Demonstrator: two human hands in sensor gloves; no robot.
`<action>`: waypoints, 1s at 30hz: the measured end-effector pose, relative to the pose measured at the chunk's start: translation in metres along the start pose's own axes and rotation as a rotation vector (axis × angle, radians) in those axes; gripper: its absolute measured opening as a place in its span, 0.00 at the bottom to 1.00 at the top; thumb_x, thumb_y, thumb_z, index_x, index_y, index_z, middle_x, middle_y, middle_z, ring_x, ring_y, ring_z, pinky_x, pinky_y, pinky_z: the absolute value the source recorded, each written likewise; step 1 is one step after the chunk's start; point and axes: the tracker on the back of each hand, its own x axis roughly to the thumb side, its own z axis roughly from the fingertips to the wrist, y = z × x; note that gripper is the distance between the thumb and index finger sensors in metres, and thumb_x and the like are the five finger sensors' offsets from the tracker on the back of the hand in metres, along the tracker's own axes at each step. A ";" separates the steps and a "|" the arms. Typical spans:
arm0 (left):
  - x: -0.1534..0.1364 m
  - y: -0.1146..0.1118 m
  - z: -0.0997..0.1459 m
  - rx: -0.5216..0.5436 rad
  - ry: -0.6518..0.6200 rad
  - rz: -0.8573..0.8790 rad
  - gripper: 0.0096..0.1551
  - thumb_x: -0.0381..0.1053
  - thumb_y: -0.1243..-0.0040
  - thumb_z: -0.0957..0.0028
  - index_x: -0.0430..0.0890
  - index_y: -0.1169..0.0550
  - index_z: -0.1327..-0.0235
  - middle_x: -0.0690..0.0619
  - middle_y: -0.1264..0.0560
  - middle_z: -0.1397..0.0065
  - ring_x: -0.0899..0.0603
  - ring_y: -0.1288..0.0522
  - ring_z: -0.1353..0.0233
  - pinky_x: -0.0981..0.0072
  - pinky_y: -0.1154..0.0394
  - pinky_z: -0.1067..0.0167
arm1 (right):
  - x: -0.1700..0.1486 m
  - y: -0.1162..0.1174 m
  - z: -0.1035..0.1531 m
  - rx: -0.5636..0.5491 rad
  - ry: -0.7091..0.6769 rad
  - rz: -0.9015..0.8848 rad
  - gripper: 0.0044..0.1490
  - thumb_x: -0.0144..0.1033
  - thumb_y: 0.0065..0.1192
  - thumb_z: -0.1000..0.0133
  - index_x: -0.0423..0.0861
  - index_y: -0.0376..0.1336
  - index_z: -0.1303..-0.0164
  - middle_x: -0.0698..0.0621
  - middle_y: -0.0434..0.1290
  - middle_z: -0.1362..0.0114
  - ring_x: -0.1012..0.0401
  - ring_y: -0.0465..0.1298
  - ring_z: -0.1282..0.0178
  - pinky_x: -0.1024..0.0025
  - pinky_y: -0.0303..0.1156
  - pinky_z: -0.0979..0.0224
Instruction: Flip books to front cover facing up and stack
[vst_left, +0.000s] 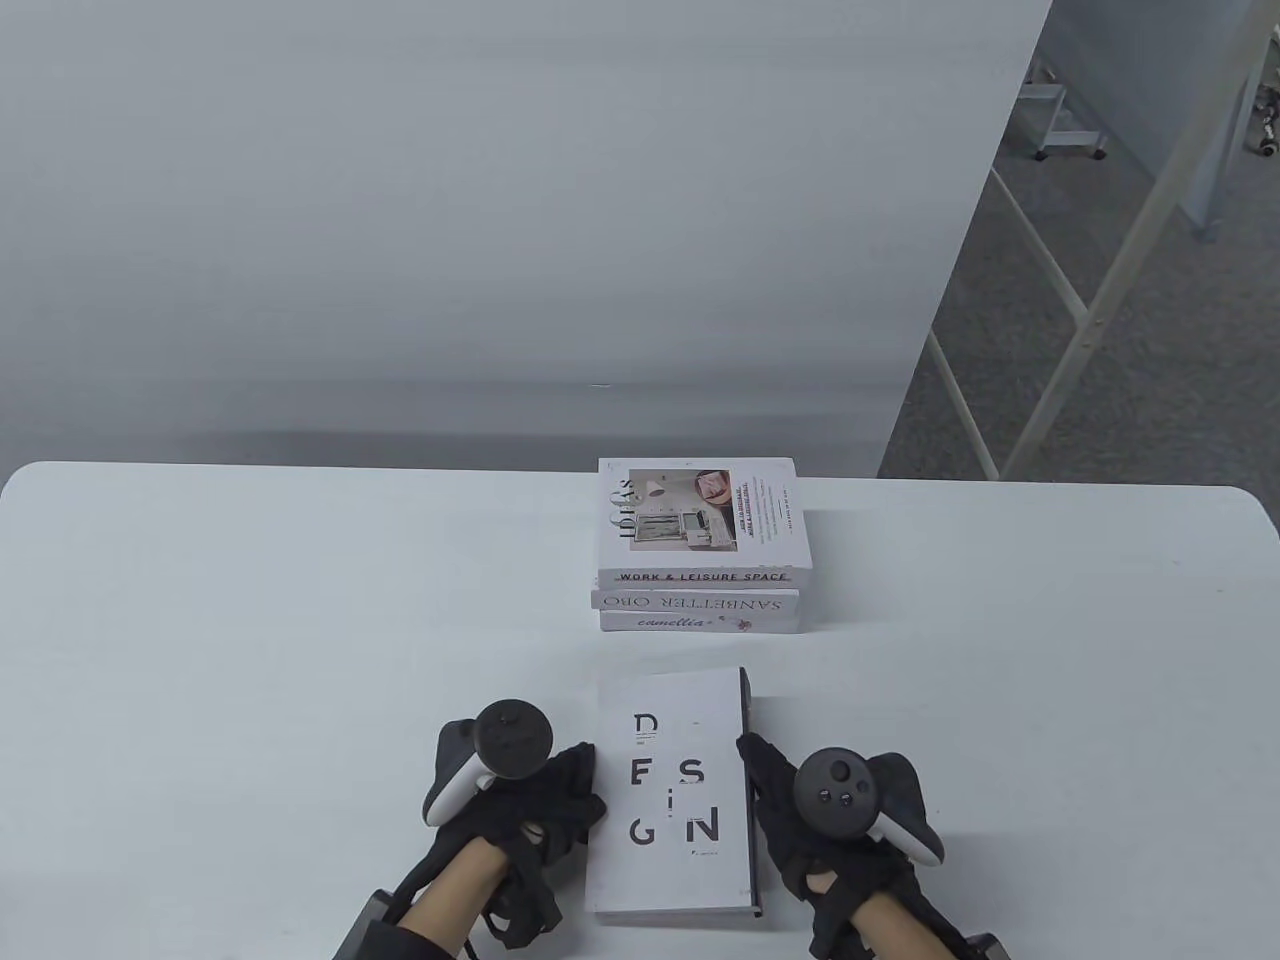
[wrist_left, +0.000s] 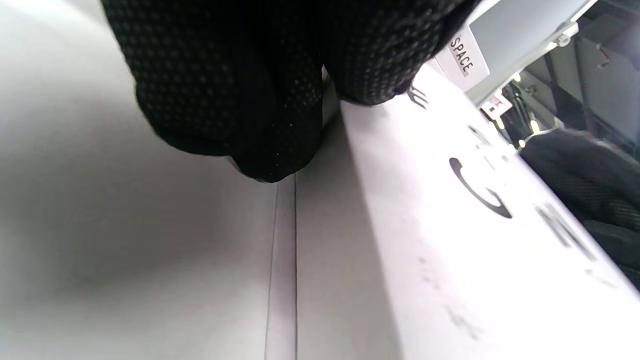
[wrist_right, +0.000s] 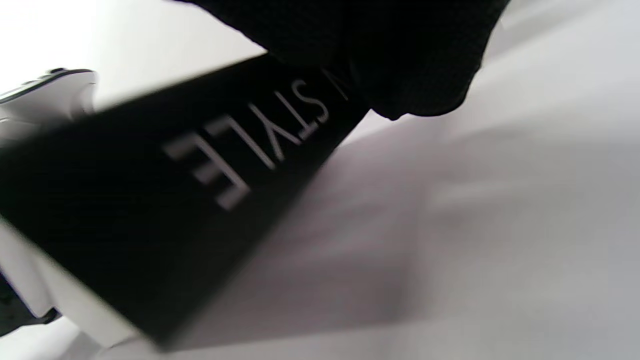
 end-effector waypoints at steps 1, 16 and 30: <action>-0.001 0.001 0.000 -0.003 0.002 0.000 0.40 0.46 0.39 0.53 0.29 0.36 0.32 0.37 0.26 0.37 0.46 0.12 0.51 0.66 0.13 0.59 | 0.007 0.000 0.003 -0.043 -0.041 0.053 0.37 0.25 0.56 0.41 0.47 0.48 0.22 0.32 0.59 0.23 0.45 0.73 0.28 0.56 0.75 0.30; 0.004 0.003 0.002 -0.001 0.006 -0.148 0.36 0.48 0.36 0.54 0.35 0.30 0.34 0.43 0.21 0.39 0.48 0.10 0.56 0.67 0.13 0.63 | 0.036 0.010 0.014 -0.131 -0.349 0.296 0.53 0.24 0.63 0.44 0.64 0.34 0.25 0.33 0.36 0.18 0.35 0.46 0.18 0.37 0.52 0.23; 0.049 0.049 0.034 0.145 -0.109 -0.666 0.52 0.65 0.33 0.61 0.39 0.34 0.28 0.43 0.25 0.33 0.41 0.14 0.42 0.55 0.16 0.49 | 0.010 -0.013 0.015 -0.241 -0.245 0.020 0.45 0.33 0.70 0.51 0.58 0.48 0.28 0.27 0.48 0.21 0.32 0.60 0.25 0.39 0.63 0.29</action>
